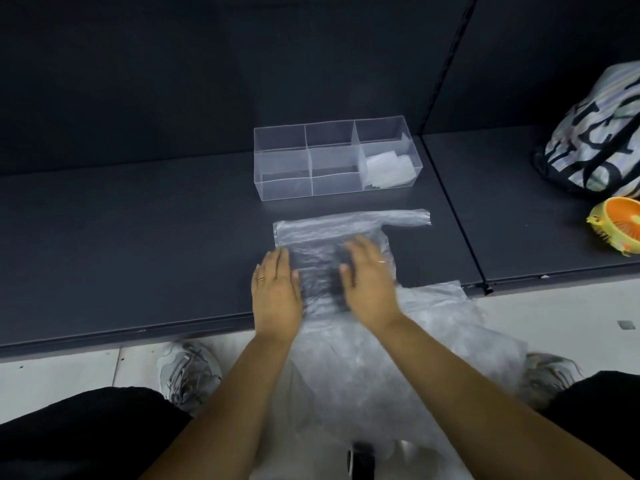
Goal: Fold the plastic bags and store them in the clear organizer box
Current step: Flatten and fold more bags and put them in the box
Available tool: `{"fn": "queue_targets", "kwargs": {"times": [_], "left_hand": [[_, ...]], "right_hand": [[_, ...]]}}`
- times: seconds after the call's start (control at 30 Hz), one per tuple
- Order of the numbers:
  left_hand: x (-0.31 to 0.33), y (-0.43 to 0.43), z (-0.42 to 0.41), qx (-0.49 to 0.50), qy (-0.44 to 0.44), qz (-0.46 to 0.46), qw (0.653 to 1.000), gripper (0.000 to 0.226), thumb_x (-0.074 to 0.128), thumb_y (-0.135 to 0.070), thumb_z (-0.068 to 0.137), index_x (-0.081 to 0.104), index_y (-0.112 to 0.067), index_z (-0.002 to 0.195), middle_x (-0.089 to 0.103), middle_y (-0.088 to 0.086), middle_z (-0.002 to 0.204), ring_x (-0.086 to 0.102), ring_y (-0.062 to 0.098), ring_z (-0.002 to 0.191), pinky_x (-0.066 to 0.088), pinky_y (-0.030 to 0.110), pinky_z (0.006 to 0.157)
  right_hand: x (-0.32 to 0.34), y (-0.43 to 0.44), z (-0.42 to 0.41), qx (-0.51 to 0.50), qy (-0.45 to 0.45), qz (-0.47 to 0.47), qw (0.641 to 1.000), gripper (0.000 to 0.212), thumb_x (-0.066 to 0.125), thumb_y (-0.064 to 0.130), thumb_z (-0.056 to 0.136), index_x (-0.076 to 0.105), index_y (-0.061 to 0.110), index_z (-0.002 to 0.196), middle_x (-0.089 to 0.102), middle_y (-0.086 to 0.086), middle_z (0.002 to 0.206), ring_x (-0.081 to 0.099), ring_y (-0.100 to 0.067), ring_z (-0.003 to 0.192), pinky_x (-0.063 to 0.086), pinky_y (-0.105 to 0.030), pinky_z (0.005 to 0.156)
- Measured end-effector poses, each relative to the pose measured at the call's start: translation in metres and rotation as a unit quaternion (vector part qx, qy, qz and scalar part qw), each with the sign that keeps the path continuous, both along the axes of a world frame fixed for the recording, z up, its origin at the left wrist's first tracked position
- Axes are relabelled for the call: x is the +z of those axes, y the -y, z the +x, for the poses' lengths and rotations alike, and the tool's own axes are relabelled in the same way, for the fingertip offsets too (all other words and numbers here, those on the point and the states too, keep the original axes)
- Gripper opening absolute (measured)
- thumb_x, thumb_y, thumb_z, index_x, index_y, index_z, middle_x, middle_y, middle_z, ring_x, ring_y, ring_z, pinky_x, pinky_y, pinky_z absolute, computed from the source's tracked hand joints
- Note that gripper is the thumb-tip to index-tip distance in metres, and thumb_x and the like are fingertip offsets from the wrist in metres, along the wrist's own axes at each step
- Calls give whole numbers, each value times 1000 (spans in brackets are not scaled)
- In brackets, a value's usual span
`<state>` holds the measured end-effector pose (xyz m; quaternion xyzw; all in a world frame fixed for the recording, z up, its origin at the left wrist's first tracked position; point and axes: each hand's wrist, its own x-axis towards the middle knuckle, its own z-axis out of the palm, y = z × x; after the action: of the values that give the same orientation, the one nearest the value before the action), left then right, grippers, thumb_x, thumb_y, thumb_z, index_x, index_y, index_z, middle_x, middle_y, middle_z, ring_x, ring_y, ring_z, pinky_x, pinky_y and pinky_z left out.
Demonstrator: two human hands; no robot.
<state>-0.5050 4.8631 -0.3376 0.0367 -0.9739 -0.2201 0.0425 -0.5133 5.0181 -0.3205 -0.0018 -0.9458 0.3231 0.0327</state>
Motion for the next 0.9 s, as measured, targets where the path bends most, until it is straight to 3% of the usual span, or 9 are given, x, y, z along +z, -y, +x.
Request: {"fn": "queue_targets", "kwargs": {"times": [0.07,0.17,0.27,0.47,0.53,0.6,0.7,0.8,0.9], "left_hand": [[-16,8,-11,-55,63,-79,993,57,19,-36,103,9,-10,152,8,5,161,1,18,148,-5,36,119],[-35,23,-13,-107,93,-174,975,69,-7,-53,92,-10,-15,150,-11,0,160,-15,15,145,-14,39,117],[-42,26,-12,-109,89,-173,975,74,-8,-59,89,-6,-18,150,-9,-1,159,-16,13,144,-17,38,115],[-32,23,-28,-92,68,-157,981,74,-4,-65,88,-11,-22,148,-14,-5,158,-18,16,145,-26,37,111],[-26,15,-47,-89,50,-131,986,70,5,-57,94,-6,-17,150,-12,-3,159,-19,14,144,-26,32,111],[-24,7,-66,-102,54,-124,986,64,12,-48,100,-3,-13,151,-11,1,160,-17,14,145,-23,30,113],[-32,5,-76,-120,85,-156,977,62,14,-42,102,-6,-11,151,-12,5,160,-16,18,146,-16,34,117],[-40,11,-74,-119,91,-155,977,65,14,-46,100,-9,-13,151,-13,4,160,-15,17,146,-14,36,118],[-45,12,-75,-121,88,-161,975,67,8,-50,97,-9,-14,151,-12,2,160,-14,17,146,-15,35,117]], "right_hand": [[-14,26,-7,100,35,25,994,49,43,27,100,36,11,146,24,-7,157,18,-21,146,9,-32,120],[-37,29,-13,153,68,113,979,61,31,46,101,14,21,153,5,-1,162,1,-16,148,-6,-32,119],[-55,-7,-10,127,74,242,959,67,21,58,97,1,27,153,-6,2,161,-11,-16,148,-11,-40,119],[-46,-66,-29,-97,147,303,937,77,12,61,94,0,14,153,-3,-8,162,-7,-24,148,-10,-48,118],[-39,-45,-43,-69,105,276,953,75,19,58,96,4,12,153,-3,-9,161,-6,-24,148,-11,-46,118],[-35,-11,-58,26,64,230,971,71,24,55,98,6,14,153,-4,-7,161,-8,-22,148,-14,-39,116],[-43,21,-71,142,72,214,964,65,23,48,101,2,17,153,-6,-3,162,-9,-17,148,-16,-34,116],[-54,-7,-83,128,96,239,958,69,22,55,98,-1,20,153,-8,-2,161,-11,-17,148,-13,-37,117],[-61,-72,-92,33,101,252,962,74,19,60,95,0,20,154,-8,-2,161,-11,-19,148,-10,-39,117]]}}
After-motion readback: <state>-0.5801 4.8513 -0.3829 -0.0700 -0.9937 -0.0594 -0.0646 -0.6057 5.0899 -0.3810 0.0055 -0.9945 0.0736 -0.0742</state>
